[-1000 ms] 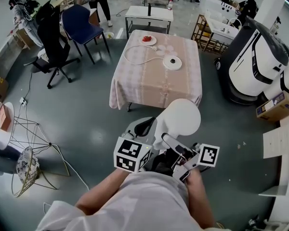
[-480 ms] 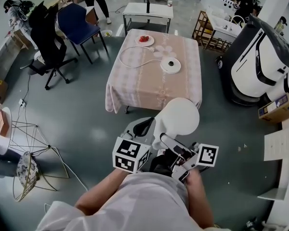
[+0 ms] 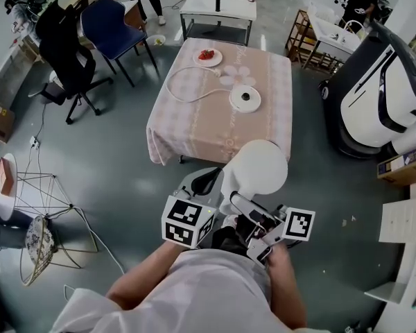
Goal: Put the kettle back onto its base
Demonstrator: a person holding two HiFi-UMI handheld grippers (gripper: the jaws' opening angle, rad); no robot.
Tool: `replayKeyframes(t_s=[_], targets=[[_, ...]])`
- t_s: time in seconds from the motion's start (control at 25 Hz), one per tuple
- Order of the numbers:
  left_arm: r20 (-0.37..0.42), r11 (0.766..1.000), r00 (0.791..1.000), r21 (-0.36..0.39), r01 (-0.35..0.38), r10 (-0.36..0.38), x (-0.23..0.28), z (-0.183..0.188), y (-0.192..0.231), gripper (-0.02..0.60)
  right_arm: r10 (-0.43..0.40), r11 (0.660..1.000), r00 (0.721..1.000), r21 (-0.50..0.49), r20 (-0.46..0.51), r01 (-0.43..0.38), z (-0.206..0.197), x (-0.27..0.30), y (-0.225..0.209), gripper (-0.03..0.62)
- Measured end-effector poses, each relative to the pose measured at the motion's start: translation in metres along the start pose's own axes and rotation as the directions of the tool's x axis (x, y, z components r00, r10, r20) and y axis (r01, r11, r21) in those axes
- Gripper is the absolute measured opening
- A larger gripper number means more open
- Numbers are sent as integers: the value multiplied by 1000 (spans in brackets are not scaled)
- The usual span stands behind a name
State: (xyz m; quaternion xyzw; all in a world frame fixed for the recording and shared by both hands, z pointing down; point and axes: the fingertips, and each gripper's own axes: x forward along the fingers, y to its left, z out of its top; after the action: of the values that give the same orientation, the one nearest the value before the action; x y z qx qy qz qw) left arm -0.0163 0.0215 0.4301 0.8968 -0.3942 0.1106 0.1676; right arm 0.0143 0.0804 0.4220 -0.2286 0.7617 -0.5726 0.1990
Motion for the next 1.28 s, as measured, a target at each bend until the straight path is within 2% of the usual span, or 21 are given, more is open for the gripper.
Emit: replayKeyframes(t_s=[0.48, 0.72, 1.28], targets=[[-21, 998, 998, 12, -60, 61, 78, 26, 1, 5, 22, 1000, 998, 5, -59, -22, 76, -9, -23, 199], [-26, 995, 996, 55, -87, 89, 100, 39, -6, 5, 36, 999, 995, -11, -91, -37, 96, -14, -26, 199], [-10, 993, 995, 67, -102, 103, 119, 53, -9, 5, 36, 999, 994, -25, -106, -38, 121, -19, -32, 199]])
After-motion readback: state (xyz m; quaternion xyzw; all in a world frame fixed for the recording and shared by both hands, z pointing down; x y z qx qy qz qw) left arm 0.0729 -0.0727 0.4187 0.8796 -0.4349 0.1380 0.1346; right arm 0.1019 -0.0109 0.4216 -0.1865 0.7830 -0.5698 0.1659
